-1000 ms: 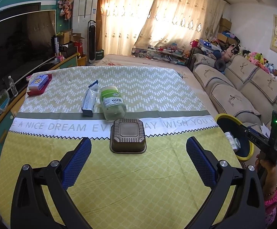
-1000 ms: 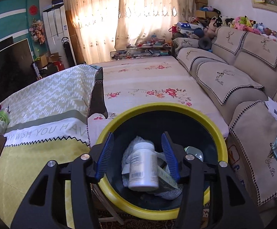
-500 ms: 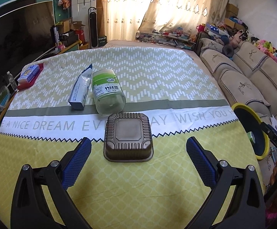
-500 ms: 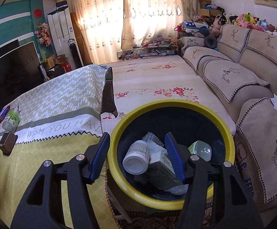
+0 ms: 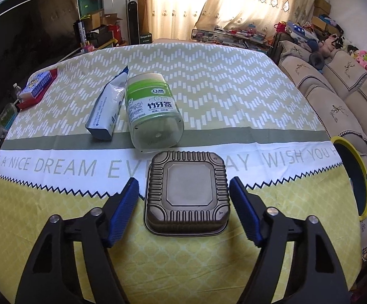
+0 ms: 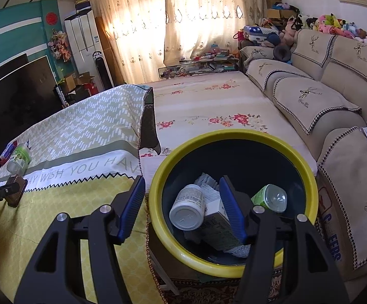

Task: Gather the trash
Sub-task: 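Grasp the brown plastic lid with the left gripper and lift it, then carry the brown lid over the yellow bin and open the left gripper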

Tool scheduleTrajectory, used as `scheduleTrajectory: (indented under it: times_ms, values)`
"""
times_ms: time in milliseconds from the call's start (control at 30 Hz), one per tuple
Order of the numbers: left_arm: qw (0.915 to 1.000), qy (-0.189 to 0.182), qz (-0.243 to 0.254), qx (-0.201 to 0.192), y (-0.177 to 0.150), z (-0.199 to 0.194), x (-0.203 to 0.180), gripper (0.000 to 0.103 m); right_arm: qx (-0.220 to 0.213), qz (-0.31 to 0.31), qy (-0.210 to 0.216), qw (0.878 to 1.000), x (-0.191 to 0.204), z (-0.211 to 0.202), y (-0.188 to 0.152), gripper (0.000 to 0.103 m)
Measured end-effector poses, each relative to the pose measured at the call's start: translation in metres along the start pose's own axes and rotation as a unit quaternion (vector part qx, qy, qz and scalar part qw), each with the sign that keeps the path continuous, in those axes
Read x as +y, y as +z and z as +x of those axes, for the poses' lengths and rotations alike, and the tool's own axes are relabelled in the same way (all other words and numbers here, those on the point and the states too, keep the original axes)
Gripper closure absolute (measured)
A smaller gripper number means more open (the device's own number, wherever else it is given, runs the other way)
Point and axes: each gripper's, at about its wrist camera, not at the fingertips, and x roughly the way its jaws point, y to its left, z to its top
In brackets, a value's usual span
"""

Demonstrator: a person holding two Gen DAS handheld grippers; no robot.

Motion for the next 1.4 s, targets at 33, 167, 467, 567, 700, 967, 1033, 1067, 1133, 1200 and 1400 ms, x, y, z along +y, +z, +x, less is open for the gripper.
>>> scheduleTrajectory:
  times_ms: [33, 167, 467, 567, 700, 967, 1033, 1067, 1133, 1200, 1400]
  values:
    - [1.0000, 0.000, 0.000, 0.002, 0.000, 0.002, 0.000, 0.040, 0.001, 0.001, 0.000, 1.000, 0.000, 0.001, -0.001, 0.045]
    - [0.9999, 0.000, 0.009, -0.005, -0.001, 0.001, -0.002, 0.042, 0.004, 0.005, 0.002, 1.000, -0.003, 0.001, -0.002, 0.045]
    - [0.9963, -0.034, 0.056, -0.055, 0.004, -0.048, -0.035, 0.042, -0.022, 0.025, -0.025, 0.999, -0.027, -0.022, -0.001, 0.044]
    - [0.9914, -0.065, 0.090, -0.068, 0.009, -0.066, -0.065, 0.042, -0.031, 0.022, -0.041, 0.998, -0.034, -0.037, -0.002, 0.044]
    - [0.9803, -0.114, 0.140, -0.080, 0.015, -0.084, -0.115, 0.042, -0.050, 0.014, -0.066, 0.996, -0.045, -0.060, -0.005, 0.042]
    - [0.9489, -0.204, 0.233, -0.062, 0.021, -0.081, -0.236, 0.042, -0.085, 0.038, -0.107, 0.990, -0.083, -0.100, -0.009, 0.040]
    - [0.9415, -0.218, 0.252, -0.051, 0.019, -0.073, -0.266, 0.042, -0.087, 0.045, -0.117, 0.988, -0.092, -0.105, -0.011, 0.039]
    - [0.9393, -0.219, 0.260, -0.047, 0.019, -0.069, -0.280, 0.042, -0.088, 0.051, -0.123, 0.987, -0.099, -0.108, -0.012, 0.039]
    - [0.9332, -0.227, 0.276, -0.039, 0.016, -0.061, -0.306, 0.042, -0.090, 0.061, -0.128, 0.986, -0.109, -0.113, -0.015, 0.039]
    - [0.9306, -0.225, 0.287, -0.034, 0.015, -0.051, -0.327, 0.041, -0.090, 0.067, -0.133, 0.985, -0.118, -0.116, -0.018, 0.039]
    - [0.9320, -0.211, 0.295, -0.008, 0.013, -0.007, -0.370, 0.034, -0.087, 0.077, -0.136, 0.984, -0.131, -0.118, -0.022, 0.037]
